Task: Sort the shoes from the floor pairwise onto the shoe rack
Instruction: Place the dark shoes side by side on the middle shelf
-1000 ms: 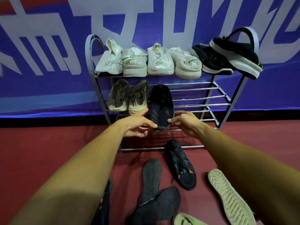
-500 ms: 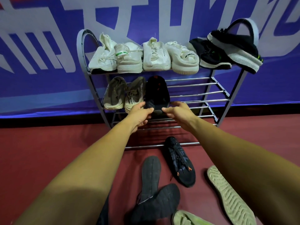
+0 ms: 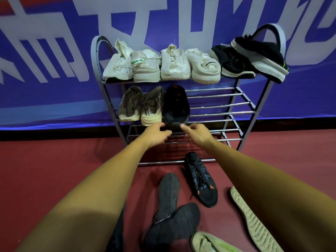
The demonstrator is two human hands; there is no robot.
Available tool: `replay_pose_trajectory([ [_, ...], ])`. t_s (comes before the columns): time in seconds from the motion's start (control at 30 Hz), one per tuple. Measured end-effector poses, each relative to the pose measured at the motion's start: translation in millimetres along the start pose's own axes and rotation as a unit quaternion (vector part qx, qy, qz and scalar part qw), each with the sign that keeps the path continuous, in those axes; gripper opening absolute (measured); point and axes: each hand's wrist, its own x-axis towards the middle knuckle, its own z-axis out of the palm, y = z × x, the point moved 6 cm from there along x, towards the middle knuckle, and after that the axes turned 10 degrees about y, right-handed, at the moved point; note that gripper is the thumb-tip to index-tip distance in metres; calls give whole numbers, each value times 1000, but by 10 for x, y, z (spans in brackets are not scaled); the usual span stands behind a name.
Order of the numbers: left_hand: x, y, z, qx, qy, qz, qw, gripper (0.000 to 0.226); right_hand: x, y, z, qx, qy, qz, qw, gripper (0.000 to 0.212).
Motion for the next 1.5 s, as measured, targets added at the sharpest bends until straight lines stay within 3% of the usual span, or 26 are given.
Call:
replay_pose_trajectory([
  [0.2, -156, -370, -64, 131, -14, 12, 991, 52, -284, -14, 449, -144, -84, -39, 985, 34],
  [0.33, -280, -781, -302, 206, -25, -23, 978, 48, -405, -30, 747, -183, -122, -41, 975, 40],
  [0.63, -655, -2098, -443, 269, -66, -108, 955, 46, -877, 83, 2185, -257, -258, -86, 927, 68],
  [0.83, -883, -2978, -467, 295, -129, -165, 932, 39, -1240, 278, 3046, -280, -335, -87, 896, 64],
  [1.0, -964, -3508, -501, 273, -126, -196, 933, 41, -1414, 459, 3394, -301, -373, -90, 873, 51],
  [1.17, -1011, -3861, -361, 241, -115, -237, 934, 56, -1497, 651, 3734, -282, -384, -49, 878, 57],
  [1.3, -1093, -3969, -223, 196, -120, -266, 936, 82, -1575, 794, 3882, -271, -368, -9, 889, 74],
  [1.4, -1145, -4007, -196, 173, -139, -273, 936, 107, -1604, 855, 3902, -256, -361, 6, 897, 73],
  [1.5, -1160, -3899, -240, 143, -146, -263, 943, 106, -1594, 848, 3835, -244, -358, 13, 901, 77],
])
